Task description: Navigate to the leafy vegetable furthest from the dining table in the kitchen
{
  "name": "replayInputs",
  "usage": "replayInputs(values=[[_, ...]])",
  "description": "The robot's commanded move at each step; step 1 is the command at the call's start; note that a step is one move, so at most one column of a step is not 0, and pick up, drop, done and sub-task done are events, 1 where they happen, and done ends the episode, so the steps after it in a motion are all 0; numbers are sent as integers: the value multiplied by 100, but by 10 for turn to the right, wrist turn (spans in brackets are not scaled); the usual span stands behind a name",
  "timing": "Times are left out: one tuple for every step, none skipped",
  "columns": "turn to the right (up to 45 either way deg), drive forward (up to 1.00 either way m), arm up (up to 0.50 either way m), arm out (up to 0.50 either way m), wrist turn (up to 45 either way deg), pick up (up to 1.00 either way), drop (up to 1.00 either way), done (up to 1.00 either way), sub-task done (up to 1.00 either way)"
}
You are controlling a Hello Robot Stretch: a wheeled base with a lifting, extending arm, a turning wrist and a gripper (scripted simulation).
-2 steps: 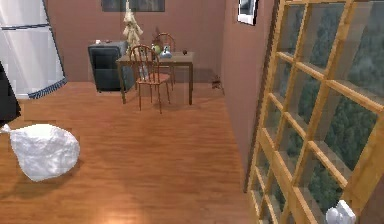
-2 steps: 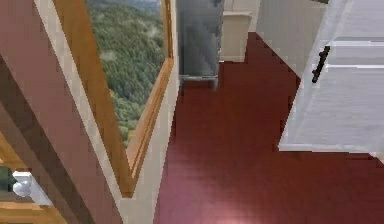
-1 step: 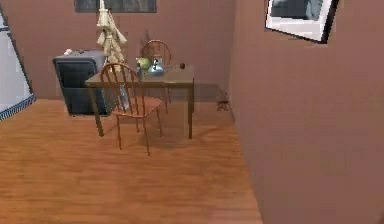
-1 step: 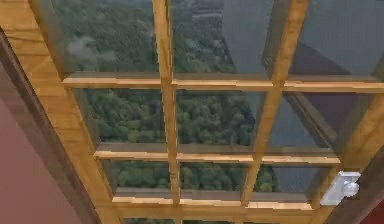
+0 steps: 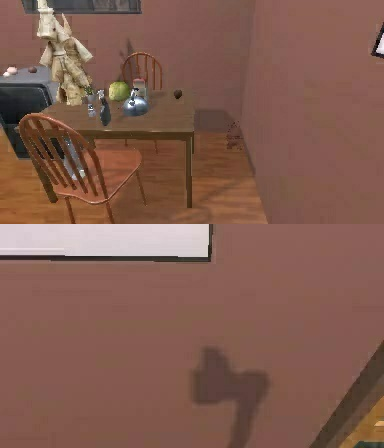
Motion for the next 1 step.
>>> replayInputs(values=[[90, 0, 0, 0, 0, 0, 0, 0, 0]])
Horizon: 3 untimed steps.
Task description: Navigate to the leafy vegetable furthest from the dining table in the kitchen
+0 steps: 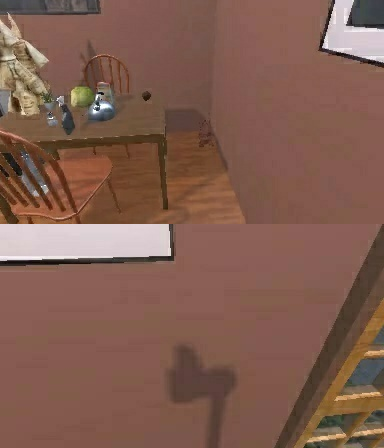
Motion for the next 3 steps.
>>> replayInputs(values=[[0, 30, 0, 0, 0, 0, 0, 0, 0], [-60, 0, 0, 0, 0, 0, 0, 0, 0], [0, 55, 0, 0, 0, 0, 0, 0, 0]])
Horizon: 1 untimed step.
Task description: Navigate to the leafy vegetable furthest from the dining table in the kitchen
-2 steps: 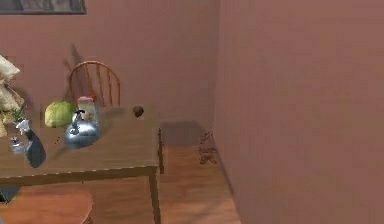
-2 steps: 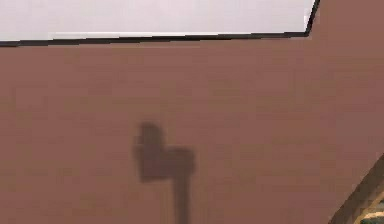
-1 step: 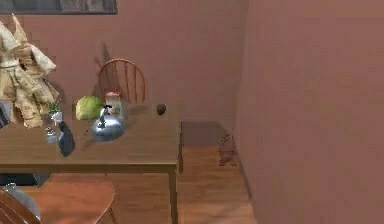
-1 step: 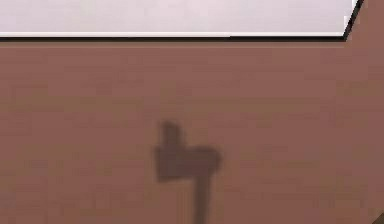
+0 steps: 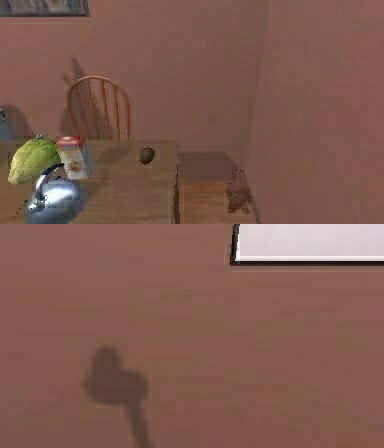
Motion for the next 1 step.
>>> replayInputs(values=[[450, 0, 0, 0, 0, 0, 0, 0, 0]])
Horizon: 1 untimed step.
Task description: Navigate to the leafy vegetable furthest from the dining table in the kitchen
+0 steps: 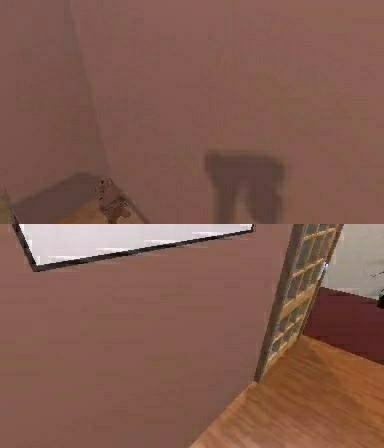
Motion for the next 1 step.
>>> replayInputs(values=[[450, 0, 0, 0, 0, 0, 0, 0, 0]])
